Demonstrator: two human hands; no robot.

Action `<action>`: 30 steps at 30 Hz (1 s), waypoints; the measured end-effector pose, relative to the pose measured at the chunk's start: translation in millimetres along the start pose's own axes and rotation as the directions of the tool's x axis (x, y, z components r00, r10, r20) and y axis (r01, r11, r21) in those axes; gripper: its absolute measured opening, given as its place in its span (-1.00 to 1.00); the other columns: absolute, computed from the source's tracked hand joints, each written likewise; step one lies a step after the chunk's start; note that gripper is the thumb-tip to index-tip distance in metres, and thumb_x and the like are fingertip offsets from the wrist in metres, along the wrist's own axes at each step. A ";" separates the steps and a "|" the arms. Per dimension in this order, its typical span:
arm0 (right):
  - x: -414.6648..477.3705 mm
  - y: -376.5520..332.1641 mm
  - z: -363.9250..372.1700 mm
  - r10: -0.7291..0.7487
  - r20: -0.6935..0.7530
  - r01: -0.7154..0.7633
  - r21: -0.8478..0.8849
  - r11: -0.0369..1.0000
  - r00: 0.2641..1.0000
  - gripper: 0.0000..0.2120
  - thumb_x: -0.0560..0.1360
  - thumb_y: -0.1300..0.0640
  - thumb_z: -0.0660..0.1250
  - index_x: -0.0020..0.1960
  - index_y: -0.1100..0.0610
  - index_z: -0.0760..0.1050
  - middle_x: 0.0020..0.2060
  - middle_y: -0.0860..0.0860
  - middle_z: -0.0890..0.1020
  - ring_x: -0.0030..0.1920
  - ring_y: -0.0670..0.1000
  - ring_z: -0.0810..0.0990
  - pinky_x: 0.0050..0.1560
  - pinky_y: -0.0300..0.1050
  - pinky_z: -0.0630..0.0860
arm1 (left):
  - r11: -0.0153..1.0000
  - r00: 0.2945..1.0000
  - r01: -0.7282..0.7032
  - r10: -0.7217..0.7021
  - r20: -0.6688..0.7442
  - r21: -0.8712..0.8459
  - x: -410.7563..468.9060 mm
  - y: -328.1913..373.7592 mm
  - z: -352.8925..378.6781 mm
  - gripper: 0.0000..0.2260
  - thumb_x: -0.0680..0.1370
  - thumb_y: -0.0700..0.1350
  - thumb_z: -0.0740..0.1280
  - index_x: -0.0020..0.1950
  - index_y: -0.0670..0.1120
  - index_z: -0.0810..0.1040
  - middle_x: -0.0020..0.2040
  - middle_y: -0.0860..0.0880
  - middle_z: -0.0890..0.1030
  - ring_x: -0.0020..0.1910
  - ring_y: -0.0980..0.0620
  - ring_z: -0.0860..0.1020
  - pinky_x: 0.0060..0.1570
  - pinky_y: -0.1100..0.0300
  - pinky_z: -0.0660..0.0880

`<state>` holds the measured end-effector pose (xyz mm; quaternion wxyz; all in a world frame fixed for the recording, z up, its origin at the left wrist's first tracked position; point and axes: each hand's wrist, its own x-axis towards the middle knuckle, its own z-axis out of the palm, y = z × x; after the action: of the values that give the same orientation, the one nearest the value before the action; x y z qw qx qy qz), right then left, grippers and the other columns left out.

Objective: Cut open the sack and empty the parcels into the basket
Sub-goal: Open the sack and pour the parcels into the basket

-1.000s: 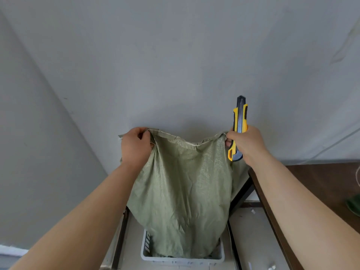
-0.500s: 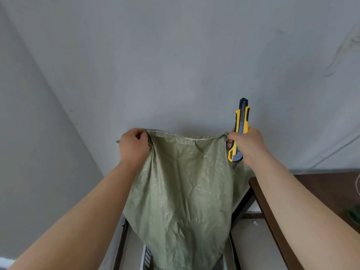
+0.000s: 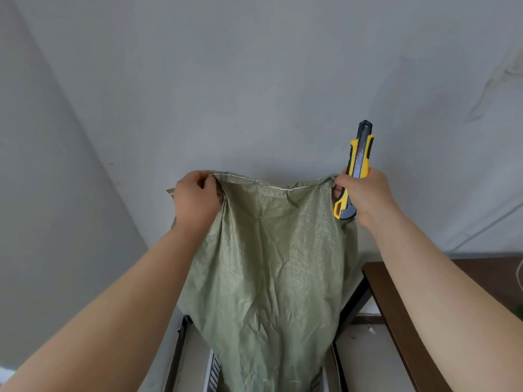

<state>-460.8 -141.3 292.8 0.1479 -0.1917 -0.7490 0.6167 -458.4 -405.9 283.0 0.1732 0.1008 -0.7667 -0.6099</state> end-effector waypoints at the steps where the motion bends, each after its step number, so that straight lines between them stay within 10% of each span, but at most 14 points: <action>1: -0.1 -2.0 -1.0 -0.004 -0.001 0.004 -0.005 1.000 1.000 -0.88 0.37 0.30 0.36 -0.24 0.12 0.46 -0.34 0.08 0.47 -0.30 0.05 0.45 -0.24 -0.11 0.39 | 1.000 1.000 -0.006 0.006 0.002 0.000 1.1 0.9 0.2 -0.71 0.53 -0.22 0.22 -0.29 0.09 0.54 -0.32 0.02 0.61 -0.20 -0.14 0.66 -0.04 -0.12 0.62; 30: 9.0 -45.2 -5.2 -0.080 0.020 0.078 0.095 0.992 0.997 -0.82 0.39 0.32 0.36 -0.28 0.07 0.47 -0.36 0.01 0.48 -0.34 0.02 0.47 -0.27 -0.17 0.40 | 0.985 0.991 -0.101 0.086 -0.107 -0.142 18.5 43.7 5.2 -0.82 0.56 -0.22 0.21 -0.02 -0.16 0.61 -0.20 -0.08 0.65 -0.23 -0.06 0.66 -0.03 0.01 0.63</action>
<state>-471.1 -140.0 338.0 0.1723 -0.1473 -0.7277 0.6473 -474.9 -397.7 327.0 0.2470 0.0821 -0.7137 -0.6503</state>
